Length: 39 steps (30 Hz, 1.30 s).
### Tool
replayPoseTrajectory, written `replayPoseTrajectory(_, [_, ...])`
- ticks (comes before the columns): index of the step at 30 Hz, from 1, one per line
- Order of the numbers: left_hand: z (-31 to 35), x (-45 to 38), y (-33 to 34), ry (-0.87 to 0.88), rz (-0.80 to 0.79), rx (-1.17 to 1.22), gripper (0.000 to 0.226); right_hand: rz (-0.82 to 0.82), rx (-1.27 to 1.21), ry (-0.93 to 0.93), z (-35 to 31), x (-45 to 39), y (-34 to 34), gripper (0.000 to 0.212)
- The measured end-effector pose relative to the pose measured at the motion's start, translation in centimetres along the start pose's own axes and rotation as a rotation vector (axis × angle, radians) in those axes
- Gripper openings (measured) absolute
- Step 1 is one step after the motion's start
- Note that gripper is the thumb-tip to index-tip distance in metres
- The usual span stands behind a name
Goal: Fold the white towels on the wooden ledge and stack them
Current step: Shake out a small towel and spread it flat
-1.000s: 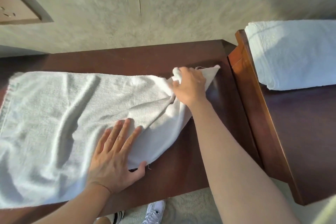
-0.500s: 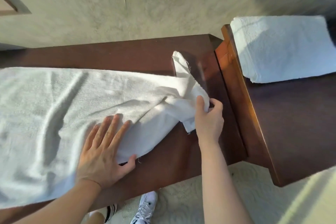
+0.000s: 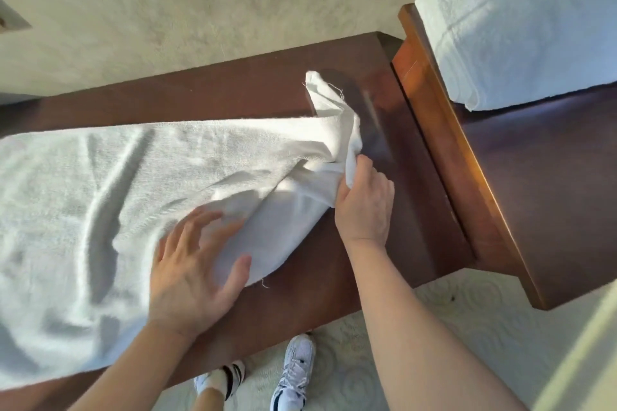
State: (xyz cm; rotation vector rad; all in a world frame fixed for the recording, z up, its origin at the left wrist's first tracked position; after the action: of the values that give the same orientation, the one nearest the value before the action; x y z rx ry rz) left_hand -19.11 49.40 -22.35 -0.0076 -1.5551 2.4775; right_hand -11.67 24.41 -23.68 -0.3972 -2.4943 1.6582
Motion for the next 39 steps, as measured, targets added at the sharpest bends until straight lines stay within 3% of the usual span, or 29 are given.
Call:
replayPoseTrajectory(3, [2.7, -3.6, -1.6, -0.009, 0.070, -0.017, 0.041, 0.006, 0.034, -0.015, 0.2, 0.2, 0.4, 0.029])
replayPoseTrajectory(6, [6.9, -10.2, -1.7, 0.232, 0.066, 0.054, 0.035, -0.016, 0.053, -0.007, 0.3, 0.1, 0.5, 0.034])
replayPoseTrajectory(10, [9.8, -17.3, 1.8, 0.420, -0.214, -0.055, 0.048, -0.012, 0.036, -0.010, 0.7, 0.0, 0.8, 0.045])
replayPoseTrajectory(13, [7.5, -19.9, 3.3, 0.353, -0.273, -0.244, 0.054, 0.036, 0.028, -0.008, 1.0, 0.0, 0.9, 0.058])
replayPoseTrajectory(17, [3.4, -23.0, 2.1, 0.191, -0.305, -0.306, 0.062, 0.069, 0.074, 0.025, 1.3, 0.0, 0.8, 0.064])
replayPoseTrajectory(21, [-0.4, -25.4, -0.1, 0.066, -0.199, -0.297, 0.056, 0.077, 0.070, 0.055, 1.4, 0.1, 1.0, 0.068])
replayPoseTrajectory(24, [-0.8, -25.1, -1.6, 0.122, 0.031, -0.222, 0.040, 0.078, 0.049, 0.081, 1.2, 0.1, 0.9, 0.068])
replayPoseTrajectory(27, [2.3, -21.7, -2.3, 0.354, 0.225, -0.108, 0.031, 0.074, 0.062, 0.085, 1.2, 0.1, 0.8, 0.066])
replayPoseTrajectory(30, [4.7, -15.7, 0.0, 0.498, 0.073, -0.029, 0.033, 0.068, 0.084, 0.076, 1.1, 0.2, 0.9, 0.069])
replayPoseTrajectory(33, [4.3, -12.8, 2.7, 0.427, -0.087, -0.150, 0.047, 0.080, 0.073, 0.049, 1.2, 0.1, 0.9, 0.067])
replayPoseTrajectory(37, [4.2, -13.4, 3.5, 0.378, -0.114, -0.235, 0.056, 0.074, -0.002, 0.022, 1.3, 0.1, 1.3, 0.058])
replayPoseTrajectory(39, [4.2, -13.5, 3.7, 0.379, -0.103, -0.222, 0.059, 0.065, -0.088, 0.098, 1.4, 0.4, 0.8, 0.054])
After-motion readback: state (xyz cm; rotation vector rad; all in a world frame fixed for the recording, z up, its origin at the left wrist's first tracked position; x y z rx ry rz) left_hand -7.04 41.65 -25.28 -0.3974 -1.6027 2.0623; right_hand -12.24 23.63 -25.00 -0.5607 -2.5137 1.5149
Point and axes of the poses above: each hand's wrist, its own x-axis away from the middle knuckle, its own y-axis out of the palm, z = x × y, the point moved 4 cm from there along -x, towards the middle knuckle, and after that the axes turned 7 degrees about -z, right-handed, at the moved point
